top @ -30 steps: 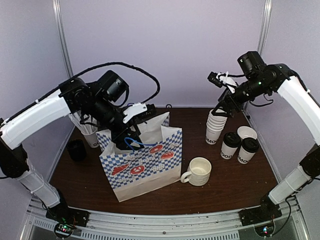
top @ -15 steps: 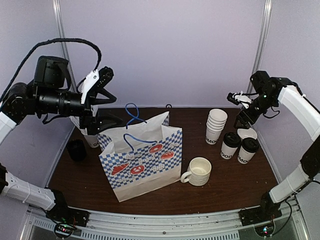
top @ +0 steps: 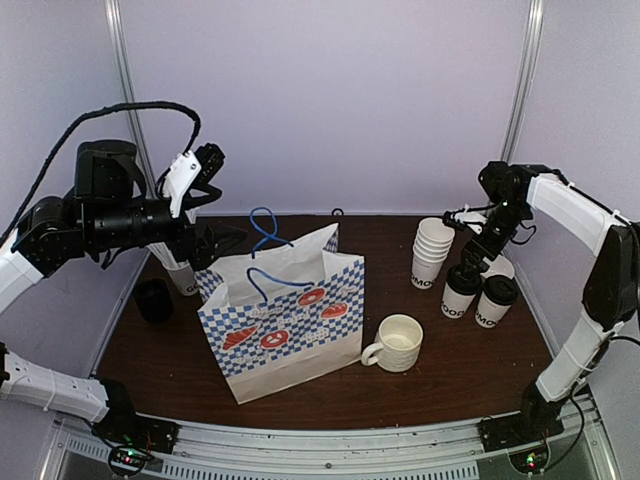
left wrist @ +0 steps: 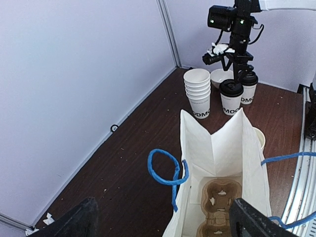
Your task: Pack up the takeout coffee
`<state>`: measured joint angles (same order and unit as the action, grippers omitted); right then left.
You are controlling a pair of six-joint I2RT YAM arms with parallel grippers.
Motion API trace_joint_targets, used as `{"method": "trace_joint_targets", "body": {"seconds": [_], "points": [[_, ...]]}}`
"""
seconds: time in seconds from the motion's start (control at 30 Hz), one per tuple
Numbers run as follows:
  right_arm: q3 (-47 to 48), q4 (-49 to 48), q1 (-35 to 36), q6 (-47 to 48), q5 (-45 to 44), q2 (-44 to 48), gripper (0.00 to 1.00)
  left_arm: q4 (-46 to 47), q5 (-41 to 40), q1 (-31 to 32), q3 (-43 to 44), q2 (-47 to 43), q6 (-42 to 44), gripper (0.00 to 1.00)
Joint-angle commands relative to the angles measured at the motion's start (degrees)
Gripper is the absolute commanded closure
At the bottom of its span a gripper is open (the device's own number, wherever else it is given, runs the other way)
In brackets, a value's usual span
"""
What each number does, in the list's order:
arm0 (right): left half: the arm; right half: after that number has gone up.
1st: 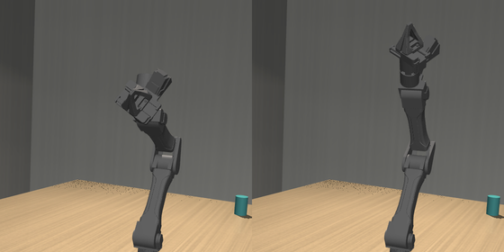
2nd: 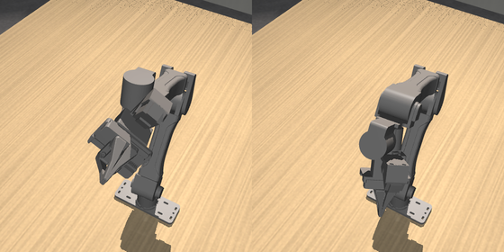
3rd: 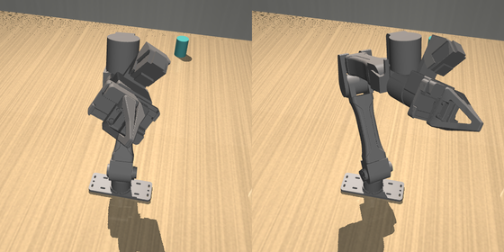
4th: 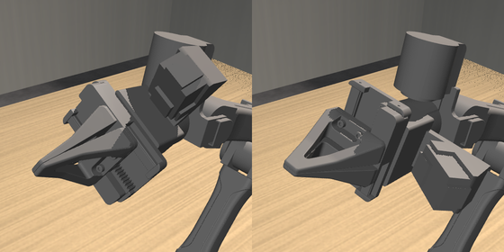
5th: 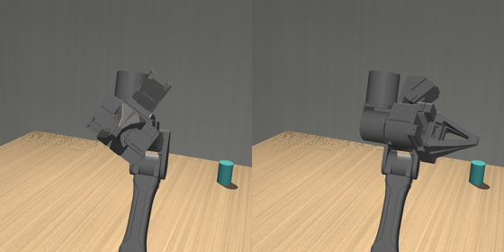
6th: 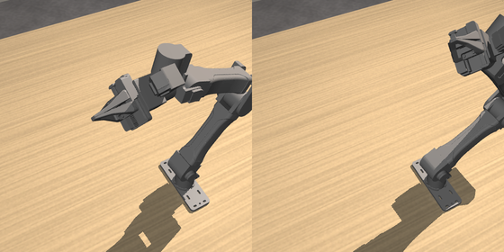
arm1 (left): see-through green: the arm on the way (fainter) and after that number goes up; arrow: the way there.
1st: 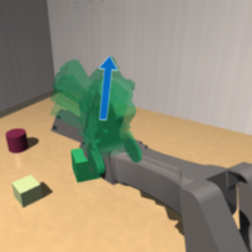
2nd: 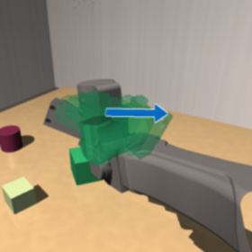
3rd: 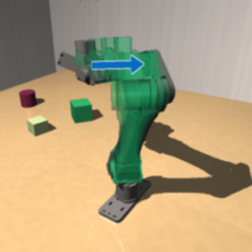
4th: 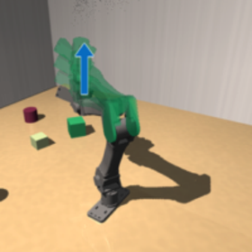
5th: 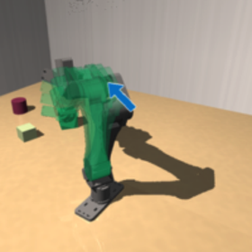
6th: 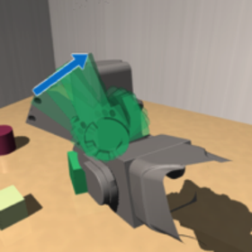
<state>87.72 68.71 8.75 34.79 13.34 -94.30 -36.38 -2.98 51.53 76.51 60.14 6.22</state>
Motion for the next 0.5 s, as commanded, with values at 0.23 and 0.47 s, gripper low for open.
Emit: {"method": "trace_joint_targets", "body": {"seconds": [0.23,0.47], "points": [[0.5,1.6,0.2,1.6,0.2,-3.6,0.11,3.1,-0.7,-0.3,-0.5,0.2,-1.2,0.04],[-0.1,1.3,0.3,2.0,-0.3,-5.2,0.08,2.5,-0.8,-0.3,-0.3,1.0,-1.1,0.04]]}}
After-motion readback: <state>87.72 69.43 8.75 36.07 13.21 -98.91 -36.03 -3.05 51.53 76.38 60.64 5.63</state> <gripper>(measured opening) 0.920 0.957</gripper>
